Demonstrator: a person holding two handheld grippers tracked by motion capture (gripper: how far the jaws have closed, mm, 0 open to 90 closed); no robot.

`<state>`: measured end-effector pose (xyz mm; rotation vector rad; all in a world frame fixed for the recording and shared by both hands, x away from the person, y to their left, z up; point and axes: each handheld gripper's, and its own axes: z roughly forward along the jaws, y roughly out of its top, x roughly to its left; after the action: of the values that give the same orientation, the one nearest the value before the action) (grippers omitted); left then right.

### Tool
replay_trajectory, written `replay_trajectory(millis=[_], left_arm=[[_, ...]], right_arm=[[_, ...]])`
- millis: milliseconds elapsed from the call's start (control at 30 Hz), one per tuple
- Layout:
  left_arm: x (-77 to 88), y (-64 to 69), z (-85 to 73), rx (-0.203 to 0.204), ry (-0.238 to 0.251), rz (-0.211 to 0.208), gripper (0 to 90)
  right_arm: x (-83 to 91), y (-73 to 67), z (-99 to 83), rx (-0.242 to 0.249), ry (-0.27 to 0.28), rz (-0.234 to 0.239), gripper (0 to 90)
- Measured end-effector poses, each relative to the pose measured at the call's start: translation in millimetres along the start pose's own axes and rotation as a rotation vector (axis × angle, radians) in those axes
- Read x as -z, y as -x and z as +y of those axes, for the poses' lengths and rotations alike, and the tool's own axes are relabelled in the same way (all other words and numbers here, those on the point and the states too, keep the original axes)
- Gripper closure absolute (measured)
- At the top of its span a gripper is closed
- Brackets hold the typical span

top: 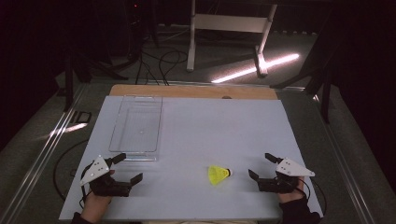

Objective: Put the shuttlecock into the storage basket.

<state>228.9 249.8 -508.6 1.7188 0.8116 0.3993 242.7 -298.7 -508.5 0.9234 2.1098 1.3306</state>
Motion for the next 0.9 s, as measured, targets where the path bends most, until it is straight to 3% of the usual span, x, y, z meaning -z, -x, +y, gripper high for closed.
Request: replay_trajectory(millis=[500,767,900], left_arm=[[-1.5,-1.4,-0.7,0.008,-0.016,0.009,0.1],[-3.6,-1.6,-1.2,0.014,-0.037,0.003,0.1],[-6.0,-1.8,-1.9,0.020,-0.069,0.002,0.1]], right_arm=[[-1.6,1.2,-0.8,-0.017,-0.007,0.013,9.8],[-2.2,1.5,-1.3,-0.027,-0.009,0.024,9.8],[-3.1,1.4,-1.3,-0.022,-0.011,0.027,9.8]])
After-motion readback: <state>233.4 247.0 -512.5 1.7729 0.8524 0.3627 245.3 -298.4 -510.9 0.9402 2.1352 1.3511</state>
